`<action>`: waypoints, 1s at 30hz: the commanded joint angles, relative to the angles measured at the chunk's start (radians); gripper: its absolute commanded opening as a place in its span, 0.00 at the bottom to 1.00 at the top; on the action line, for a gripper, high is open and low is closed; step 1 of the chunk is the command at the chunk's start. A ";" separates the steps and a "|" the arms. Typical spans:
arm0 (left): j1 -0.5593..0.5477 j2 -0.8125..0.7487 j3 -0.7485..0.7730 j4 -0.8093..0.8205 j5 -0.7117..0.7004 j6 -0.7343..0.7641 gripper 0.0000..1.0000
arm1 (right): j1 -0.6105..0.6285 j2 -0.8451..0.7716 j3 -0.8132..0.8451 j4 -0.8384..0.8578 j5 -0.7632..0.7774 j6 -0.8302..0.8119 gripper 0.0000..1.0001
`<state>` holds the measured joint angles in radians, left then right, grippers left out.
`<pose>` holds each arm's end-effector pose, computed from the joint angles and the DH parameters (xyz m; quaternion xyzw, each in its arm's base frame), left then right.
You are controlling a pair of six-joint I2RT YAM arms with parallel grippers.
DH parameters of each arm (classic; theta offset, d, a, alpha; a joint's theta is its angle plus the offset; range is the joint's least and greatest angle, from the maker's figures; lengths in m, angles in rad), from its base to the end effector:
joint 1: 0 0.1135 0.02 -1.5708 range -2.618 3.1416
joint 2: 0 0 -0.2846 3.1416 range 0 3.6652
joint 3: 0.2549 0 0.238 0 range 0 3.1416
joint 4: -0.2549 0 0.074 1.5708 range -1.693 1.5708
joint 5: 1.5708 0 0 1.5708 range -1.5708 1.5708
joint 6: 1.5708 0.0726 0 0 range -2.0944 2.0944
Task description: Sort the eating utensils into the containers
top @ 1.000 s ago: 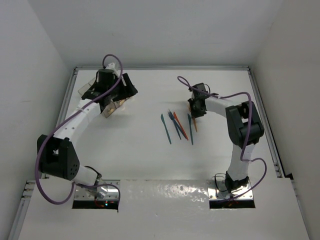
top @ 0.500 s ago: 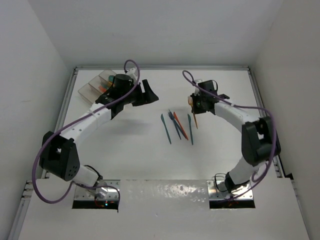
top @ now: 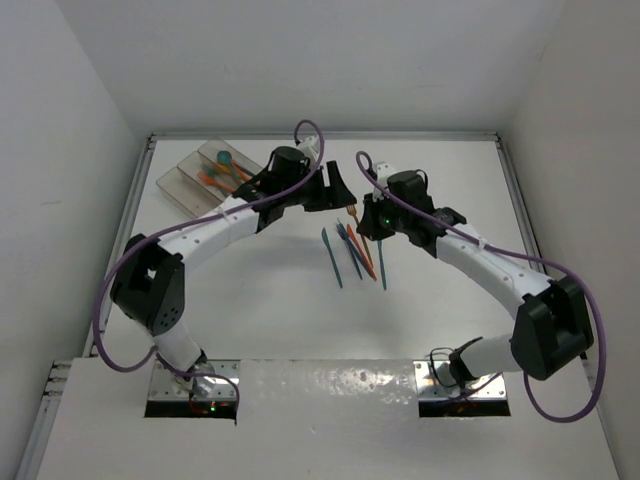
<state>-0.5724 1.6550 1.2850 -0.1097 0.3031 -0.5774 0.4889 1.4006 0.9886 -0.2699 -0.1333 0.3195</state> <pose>0.3308 -0.2389 0.3036 0.0762 0.8452 -0.3872 0.3603 0.2781 0.1589 0.2648 -0.1047 0.8952 0.2240 0.3708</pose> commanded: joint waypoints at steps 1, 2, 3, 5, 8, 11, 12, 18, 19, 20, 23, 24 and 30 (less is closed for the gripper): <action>-0.027 0.020 0.054 0.030 0.005 0.001 0.65 | 0.008 -0.049 -0.007 0.051 -0.045 0.046 0.00; -0.032 0.026 0.057 0.025 0.004 0.004 0.64 | 0.008 -0.054 -0.005 0.052 -0.051 0.052 0.00; -0.035 0.037 0.063 0.021 -0.001 0.004 0.64 | 0.010 -0.061 -0.002 0.052 -0.052 0.055 0.00; -0.043 0.046 0.066 0.013 0.001 0.007 0.61 | 0.008 -0.066 -0.001 0.054 -0.054 0.056 0.00; -0.052 0.057 0.074 0.025 0.008 0.008 0.50 | 0.008 -0.066 0.005 0.057 -0.061 0.062 0.00; -0.053 0.063 0.079 0.051 0.019 0.013 0.30 | 0.008 -0.065 0.004 0.075 -0.072 0.078 0.00; -0.053 0.063 0.080 0.059 0.025 0.016 0.24 | 0.008 -0.058 0.007 0.078 -0.080 0.079 0.00; -0.049 0.054 0.112 0.052 -0.013 0.089 0.00 | 0.008 -0.040 0.016 0.072 -0.072 0.081 0.12; -0.035 0.046 0.120 0.035 -0.036 0.117 0.00 | 0.008 -0.041 0.016 0.064 -0.049 0.082 0.24; -0.021 0.043 0.120 0.035 -0.042 0.131 0.00 | 0.008 -0.045 0.012 0.063 -0.049 0.084 0.28; 0.089 0.028 0.117 -0.001 -0.045 0.148 0.00 | 0.010 -0.063 -0.007 0.058 -0.003 0.081 0.41; 0.173 0.025 0.114 -0.001 -0.036 0.145 0.00 | 0.008 -0.069 -0.013 0.057 0.021 0.073 0.43; 0.521 0.040 0.138 -0.033 -0.067 0.171 0.00 | 0.008 -0.097 -0.047 0.034 0.077 0.047 0.49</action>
<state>-0.2115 1.7214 1.3697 -0.1322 0.2722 -0.4408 0.4934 1.3361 0.9508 -0.2413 -0.1032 0.3885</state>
